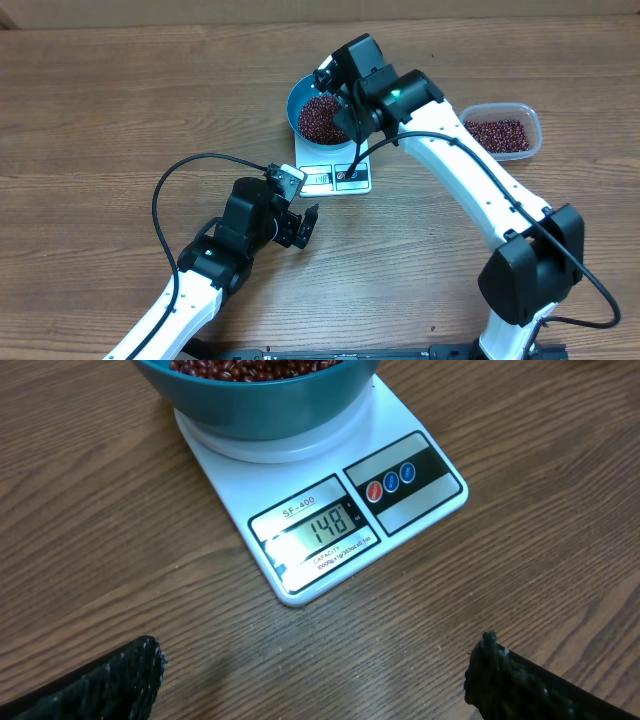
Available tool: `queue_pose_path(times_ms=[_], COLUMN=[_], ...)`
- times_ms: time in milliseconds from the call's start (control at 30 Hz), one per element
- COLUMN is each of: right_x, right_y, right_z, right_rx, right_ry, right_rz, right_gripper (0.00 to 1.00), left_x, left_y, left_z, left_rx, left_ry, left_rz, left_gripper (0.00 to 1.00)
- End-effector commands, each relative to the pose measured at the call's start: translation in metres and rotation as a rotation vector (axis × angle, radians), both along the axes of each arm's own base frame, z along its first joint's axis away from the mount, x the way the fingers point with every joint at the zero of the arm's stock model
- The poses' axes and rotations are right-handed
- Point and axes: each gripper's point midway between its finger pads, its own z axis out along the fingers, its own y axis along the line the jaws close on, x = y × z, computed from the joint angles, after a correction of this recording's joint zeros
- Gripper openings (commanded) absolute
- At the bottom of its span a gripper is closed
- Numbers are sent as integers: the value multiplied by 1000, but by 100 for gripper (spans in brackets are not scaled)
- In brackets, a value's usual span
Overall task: Scoop item into bowl and weigh 150g on scale
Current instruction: 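Carry the red scoop right to the clear bean container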
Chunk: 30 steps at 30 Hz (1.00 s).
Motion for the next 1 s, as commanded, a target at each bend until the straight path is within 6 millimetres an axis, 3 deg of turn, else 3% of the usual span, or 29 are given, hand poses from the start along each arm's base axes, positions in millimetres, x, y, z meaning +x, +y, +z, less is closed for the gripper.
queue_pose_path(times_ms=[0,167,300,400,567,700,833,967], right_x=[3,2,4,5,-5,-15,-24,-26], right_y=[-8,-41,-95,-141,-206,-242,-256,-259], right_z=[53,79,94,94,71,42,13,-15], right_rx=[143,248,288,299,286,268,264,275], right_ry=[-67,-57,-56,-36,53,135,207,266], right_rz=[-27,-64,-202,-340,-524,-622,-670,-684], right_gripper=[4,4,4,4,4,4,4,4], left_x=[0,0,0,0,0,0,0,0], left_y=[2,2,2,2,2,2,2,2], left_z=[-3,-3,-3,-3,-3,-3,-3,-3], left_rx=[7,7,7,7,7,7,7,7], left_ry=[6,6,6,6,6,6,6,6], left_rz=[12,12,12,12,12,12,12,12], left_gripper=[100,100,100,100,100,100,99,99])
